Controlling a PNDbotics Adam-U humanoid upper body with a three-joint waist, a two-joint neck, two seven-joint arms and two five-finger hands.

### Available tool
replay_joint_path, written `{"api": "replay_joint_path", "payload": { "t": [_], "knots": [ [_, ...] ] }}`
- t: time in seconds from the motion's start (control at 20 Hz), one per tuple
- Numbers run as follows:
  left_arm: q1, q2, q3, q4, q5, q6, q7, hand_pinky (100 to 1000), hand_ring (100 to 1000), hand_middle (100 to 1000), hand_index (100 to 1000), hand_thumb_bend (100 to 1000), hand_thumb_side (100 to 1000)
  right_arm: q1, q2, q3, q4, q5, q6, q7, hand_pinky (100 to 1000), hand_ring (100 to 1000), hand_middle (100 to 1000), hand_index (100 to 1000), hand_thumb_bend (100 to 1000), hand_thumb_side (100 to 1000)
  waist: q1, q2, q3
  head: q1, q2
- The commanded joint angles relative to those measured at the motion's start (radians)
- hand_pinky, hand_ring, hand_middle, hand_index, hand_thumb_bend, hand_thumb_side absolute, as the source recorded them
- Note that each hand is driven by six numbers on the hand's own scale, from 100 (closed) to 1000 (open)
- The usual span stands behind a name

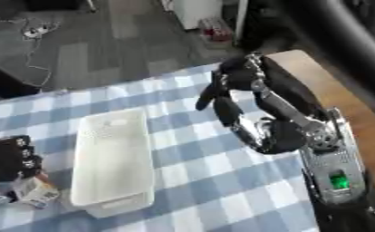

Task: Pick up objects on the table and place them in the box.

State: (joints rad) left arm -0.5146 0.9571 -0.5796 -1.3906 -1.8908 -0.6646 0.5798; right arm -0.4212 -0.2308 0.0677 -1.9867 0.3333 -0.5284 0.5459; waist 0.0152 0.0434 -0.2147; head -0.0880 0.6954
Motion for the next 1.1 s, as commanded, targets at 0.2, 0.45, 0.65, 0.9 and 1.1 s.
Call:
{"api": "replay_joint_path", "payload": {
  "t": [0.2, 0.45, 0.65, 0.9, 1.1],
  "knots": [
    [0.008, 0.054, 0.027, -0.032, 0.115, -0.242, 0.155, 100, 100, 236, 403, 100, 719, -0.003, -0.019, -0.003, -0.013, -0.002, 0.002, -0.001, 330, 302, 338, 601, 100, 1000, -0.002, -0.014, 0.006, -0.005, -0.011],
    [0.013, 0.081, 0.053, -0.089, 0.242, -0.242, 0.038, 100, 100, 235, 398, 100, 711, 0.0, -0.022, -0.004, -0.013, 0.0, 0.003, -0.001, 330, 302, 338, 601, 100, 1000, -0.002, -0.016, 0.01, -0.011, -0.02],
    [0.016, 0.101, 0.07, -0.144, 0.341, -0.242, -0.059, 100, 100, 236, 395, 100, 708, 0.003, -0.026, -0.004, -0.013, 0.002, 0.004, -0.002, 330, 302, 338, 602, 100, 1000, -0.001, -0.017, 0.014, -0.023, -0.028],
    [0.009, 0.132, 0.106, -0.218, 0.449, -0.242, -0.162, 100, 100, 252, 396, 100, 715, 0.007, -0.03, -0.004, -0.013, 0.004, 0.004, -0.002, 329, 302, 338, 603, 100, 1000, 0.001, -0.02, 0.02, -0.034, -0.035],
    [-0.032, 0.14, 0.125, -0.253, 0.469, -0.242, -0.195, 100, 100, 266, 395, 100, 714, 0.008, -0.029, -0.001, -0.013, 0.003, 0.003, 0.0, 329, 302, 339, 601, 100, 1000, 0.002, -0.023, 0.018, -0.043, -0.049]
  ]
}}
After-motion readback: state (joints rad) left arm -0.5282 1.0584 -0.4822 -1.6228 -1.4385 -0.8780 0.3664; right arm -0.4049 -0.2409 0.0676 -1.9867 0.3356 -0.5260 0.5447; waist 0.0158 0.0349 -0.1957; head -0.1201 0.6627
